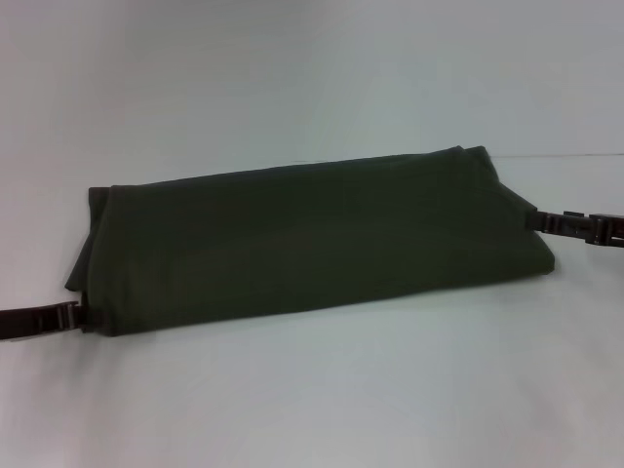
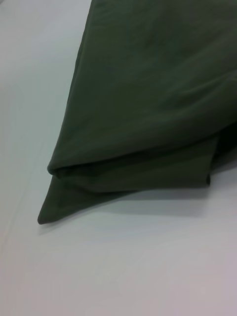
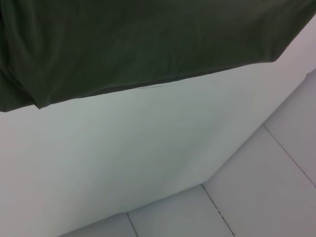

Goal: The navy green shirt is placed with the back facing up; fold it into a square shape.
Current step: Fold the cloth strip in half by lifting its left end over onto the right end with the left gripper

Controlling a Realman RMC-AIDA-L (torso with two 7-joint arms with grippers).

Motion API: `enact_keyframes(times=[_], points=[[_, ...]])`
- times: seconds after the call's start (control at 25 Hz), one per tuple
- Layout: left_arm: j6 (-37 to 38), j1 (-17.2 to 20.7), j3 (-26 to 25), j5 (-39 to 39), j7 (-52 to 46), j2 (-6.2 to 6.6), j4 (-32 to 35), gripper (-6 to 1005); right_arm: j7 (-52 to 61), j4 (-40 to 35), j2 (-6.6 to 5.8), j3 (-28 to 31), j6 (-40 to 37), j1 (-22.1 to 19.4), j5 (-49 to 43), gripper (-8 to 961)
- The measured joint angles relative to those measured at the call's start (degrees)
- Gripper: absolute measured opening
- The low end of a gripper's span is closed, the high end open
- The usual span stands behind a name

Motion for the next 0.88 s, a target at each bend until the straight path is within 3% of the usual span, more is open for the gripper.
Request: enact_keyframes(times=[0.2, 0.36, 0.56, 0.68, 0.88], points=[[0.1, -0.3, 0.0, 0.4, -0.2, 0.33, 0.2, 58, 4.9, -0.5, -0.86, -0.1, -0.3, 1.3, -3.2, 925], [0.7, -0.7, 0.0, 0.6, -0.7, 0.54, 0.3, 32, 12.6, -0.6, -2.04, -0.1, -0.5, 4.3, -10.3, 925], [1.4, -0.9, 0.0, 0.7, -0.7, 0.69, 0.3, 25, 19.4, -0.6, -2.53, -0.2, -0.2, 8.1, -19.7, 924], [1.4, -0.9, 0.0, 0.7, -0.7, 0.69, 0.3, 25, 21.9, -0.5, -2.37, -0.2, 1.2, 10.1, -25.0, 923], [1.4, -1.0, 0.0, 0.7, -0.6, 0.69, 0.3, 26, 23.6, 0.1, -0.91, -0.2, 4.6, 12.6, -30.9, 920]])
